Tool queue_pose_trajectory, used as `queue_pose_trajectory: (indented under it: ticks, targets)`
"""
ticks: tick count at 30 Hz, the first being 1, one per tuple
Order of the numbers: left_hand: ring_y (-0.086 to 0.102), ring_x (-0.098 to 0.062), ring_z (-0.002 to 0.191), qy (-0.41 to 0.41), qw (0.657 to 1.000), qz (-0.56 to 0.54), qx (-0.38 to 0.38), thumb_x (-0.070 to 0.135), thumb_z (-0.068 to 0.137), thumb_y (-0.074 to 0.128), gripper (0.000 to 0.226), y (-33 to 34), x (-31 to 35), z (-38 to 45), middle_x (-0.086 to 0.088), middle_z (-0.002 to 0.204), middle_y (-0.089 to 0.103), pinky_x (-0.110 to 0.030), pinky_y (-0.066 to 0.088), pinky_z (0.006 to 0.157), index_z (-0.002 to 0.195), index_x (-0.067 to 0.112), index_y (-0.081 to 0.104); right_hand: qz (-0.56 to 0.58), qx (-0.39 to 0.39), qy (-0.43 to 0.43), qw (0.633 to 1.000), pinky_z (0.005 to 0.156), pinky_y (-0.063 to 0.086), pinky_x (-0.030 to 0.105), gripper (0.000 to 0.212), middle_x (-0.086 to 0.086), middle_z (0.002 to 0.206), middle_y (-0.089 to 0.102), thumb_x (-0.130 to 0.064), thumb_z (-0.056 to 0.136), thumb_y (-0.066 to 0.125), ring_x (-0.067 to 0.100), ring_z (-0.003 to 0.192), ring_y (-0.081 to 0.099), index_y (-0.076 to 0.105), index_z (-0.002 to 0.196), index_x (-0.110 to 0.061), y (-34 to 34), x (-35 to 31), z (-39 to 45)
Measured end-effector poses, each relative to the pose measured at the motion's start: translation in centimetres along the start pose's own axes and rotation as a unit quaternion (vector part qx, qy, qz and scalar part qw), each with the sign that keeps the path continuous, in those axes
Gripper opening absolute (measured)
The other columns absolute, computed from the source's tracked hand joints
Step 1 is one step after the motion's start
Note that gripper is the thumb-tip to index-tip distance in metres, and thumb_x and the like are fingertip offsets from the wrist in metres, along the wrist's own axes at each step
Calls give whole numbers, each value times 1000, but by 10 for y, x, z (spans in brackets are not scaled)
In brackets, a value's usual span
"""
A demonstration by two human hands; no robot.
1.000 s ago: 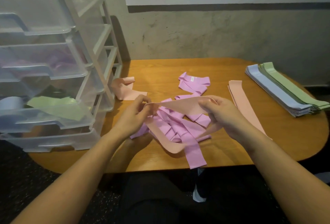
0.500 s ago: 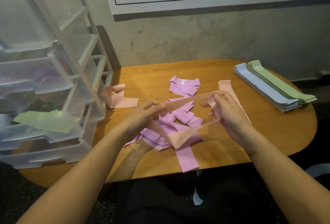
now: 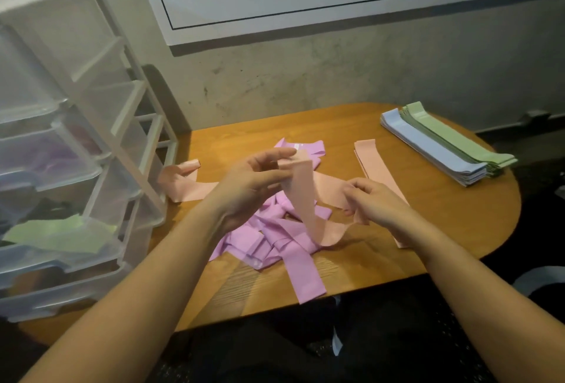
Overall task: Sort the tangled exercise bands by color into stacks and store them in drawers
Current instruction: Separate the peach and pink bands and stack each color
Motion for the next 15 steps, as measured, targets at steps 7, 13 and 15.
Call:
queue_pose_trajectory:
  ticks: [7,13,15]
  targets:
    - [66,2,73,88,980,168,59,0,88,71,16,25,15,6,10,79,76,-12,49,68,91,16,76,-90,-28,-56,994,81,58,38,16,-4,104,69,-24,100,53,16,97,65,67,101,-31,-1,-12,-3]
    - [67,-7,89,163,958,229,60,7,87,75,22,46,24,11,-7,105,69,-30,57,88,86,28,78,98,49,-228,967,95,53,30,22,-13,111,69,-17,98,61,6,107,63,65,111,-35,-26,-51,-23]
    - [64,-1,88,189,944,261,63,9,87,76,19,54,29,12,2,103,66,-23,54,83,87,28,77,130,57,-270,952,92,53,24,22,-16,111,69,-21,96,62,6,107,63,67,112,-36,-33,-64,-34]
Point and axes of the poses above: each hand's wrist, its own z-axis towards the middle knuckle, its own y-axis out of the palm, x = y × z, the point moved 9 cm from there along z, towards the middle knuckle
